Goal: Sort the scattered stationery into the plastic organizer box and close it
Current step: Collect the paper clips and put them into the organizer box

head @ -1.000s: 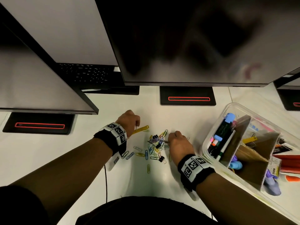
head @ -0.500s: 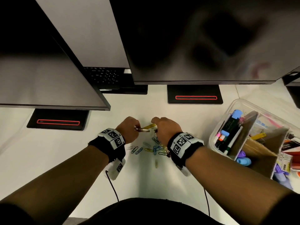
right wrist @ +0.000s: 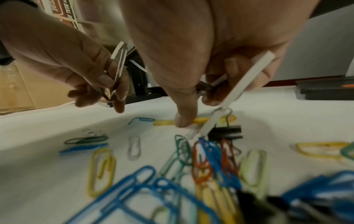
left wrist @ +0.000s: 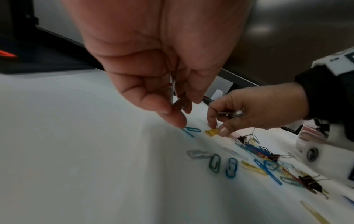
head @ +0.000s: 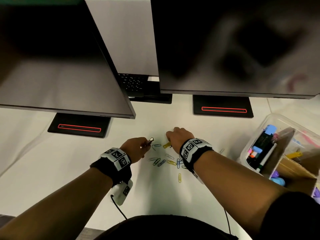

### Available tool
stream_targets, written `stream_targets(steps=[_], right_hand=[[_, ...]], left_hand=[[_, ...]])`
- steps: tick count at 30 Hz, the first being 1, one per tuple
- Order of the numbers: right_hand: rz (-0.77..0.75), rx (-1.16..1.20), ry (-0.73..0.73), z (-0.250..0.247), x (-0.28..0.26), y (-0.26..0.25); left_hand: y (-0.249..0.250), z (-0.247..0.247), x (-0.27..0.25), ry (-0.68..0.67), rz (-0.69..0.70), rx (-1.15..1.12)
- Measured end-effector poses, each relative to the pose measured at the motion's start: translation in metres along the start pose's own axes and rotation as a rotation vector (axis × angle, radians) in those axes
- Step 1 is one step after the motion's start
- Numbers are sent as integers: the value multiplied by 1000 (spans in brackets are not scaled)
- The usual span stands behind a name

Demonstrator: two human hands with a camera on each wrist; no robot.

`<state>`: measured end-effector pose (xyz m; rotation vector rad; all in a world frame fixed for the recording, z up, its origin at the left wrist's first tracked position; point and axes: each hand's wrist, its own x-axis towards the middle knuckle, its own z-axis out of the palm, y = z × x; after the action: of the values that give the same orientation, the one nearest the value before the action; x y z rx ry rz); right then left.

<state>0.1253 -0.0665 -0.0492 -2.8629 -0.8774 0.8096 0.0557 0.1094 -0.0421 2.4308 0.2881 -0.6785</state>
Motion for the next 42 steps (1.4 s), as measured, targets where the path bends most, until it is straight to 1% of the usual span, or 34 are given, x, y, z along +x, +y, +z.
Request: stream_targets(steps=[6,9,11,13,16,18,20,24,26,30,33,36,39,42], right_hand=[[28,-41,-71,4,-2,-2],[48,18,-34,4,-10,1],[85,145,43,1,-17,5],[158,388,160,-3,-24,11],[248,815,307,-8,-35,19],[268,981,397,-13,-44,23],[263,1040,461,-20,-55,25],[210,1085,531,-38,-79,34],[202,1136,595,-49,-95,42],[221,1186,741,-70,-140,71],[338,1171,845,-72,-178,107],[502,1226,929,-64,-209,147],[632,1235,954,-57,-228,178],[736,1278,958,-46,-230,201]], left_hand=[[7,4,5,-11,22,12],[12,6,5,-20,38,25],[18,5,6,-20,64,76],[28,2,5,11,89,74],[49,-5,3,69,127,-50],[65,-10,1,96,170,-152],[84,-14,-3,102,219,-227],[120,-13,-4,112,311,-247],[139,-10,-6,116,349,-254],[185,-1,-17,99,454,-289],[223,13,-24,65,530,-331],[261,34,-27,15,609,-296],[299,60,-27,-7,648,-194],[332,83,-29,-56,667,-91]])
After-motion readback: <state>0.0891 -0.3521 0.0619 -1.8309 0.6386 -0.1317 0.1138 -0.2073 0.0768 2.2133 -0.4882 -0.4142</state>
